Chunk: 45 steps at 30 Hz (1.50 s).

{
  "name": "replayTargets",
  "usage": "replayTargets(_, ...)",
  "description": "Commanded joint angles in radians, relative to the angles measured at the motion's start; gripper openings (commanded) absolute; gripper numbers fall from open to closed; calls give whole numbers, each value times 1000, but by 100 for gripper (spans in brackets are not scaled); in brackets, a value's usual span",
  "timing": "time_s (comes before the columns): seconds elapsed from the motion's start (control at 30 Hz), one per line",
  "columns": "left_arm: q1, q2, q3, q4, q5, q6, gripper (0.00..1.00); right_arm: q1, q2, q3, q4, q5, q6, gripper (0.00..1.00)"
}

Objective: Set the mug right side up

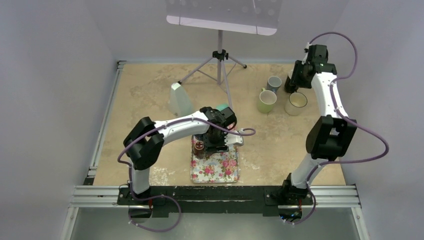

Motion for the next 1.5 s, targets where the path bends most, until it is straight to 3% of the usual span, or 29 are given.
replayTargets(0.0, -9, 31, -3, 84, -74, 26, 59, -1, -94, -32, 5, -23, -25, 46)
replayTargets(0.13, -10, 57, -2, 98, -103, 25, 54, 1, -158, -77, 12, -49, -31, 46)
replayTargets(0.2, -9, 71, -1, 93, -115, 26, 46, 2, -185, -96, 14, -59, -33, 46)
replayTargets(0.4, -8, 62, 7, 41, -79, 22, 0, 1, -255, -119, 3, -63, -37, 46)
replayTargets(0.63, 5, -9, 144, -66, 89, -76, 0, 1, -355, -128, -39, -133, -24, 46)
replayTargets(0.77, 66, -58, 295, -98, 224, -181, 0, 2, -483, -235, 24, -362, -24, 51)
replayTargets(0.87, 156, -71, 414, -82, 350, -284, 0, 6, -598, -391, 162, -658, 35, 58)
replayTargets(1.07, 272, -53, 588, -20, 525, -488, 0, 89, -826, -731, 547, -886, 309, 61)
replayTargets(1.17, 304, -60, 621, 60, 584, -626, 0, 238, -907, -876, 782, -920, 452, 62)
replayTargets(1.33, 318, -84, 617, 182, 658, -747, 0, 365, -966, -1051, 1173, -895, 717, 62)
replayTargets(1.47, 318, -96, 606, 242, 693, -801, 0, 426, -971, -1092, 1277, -803, 780, 61)
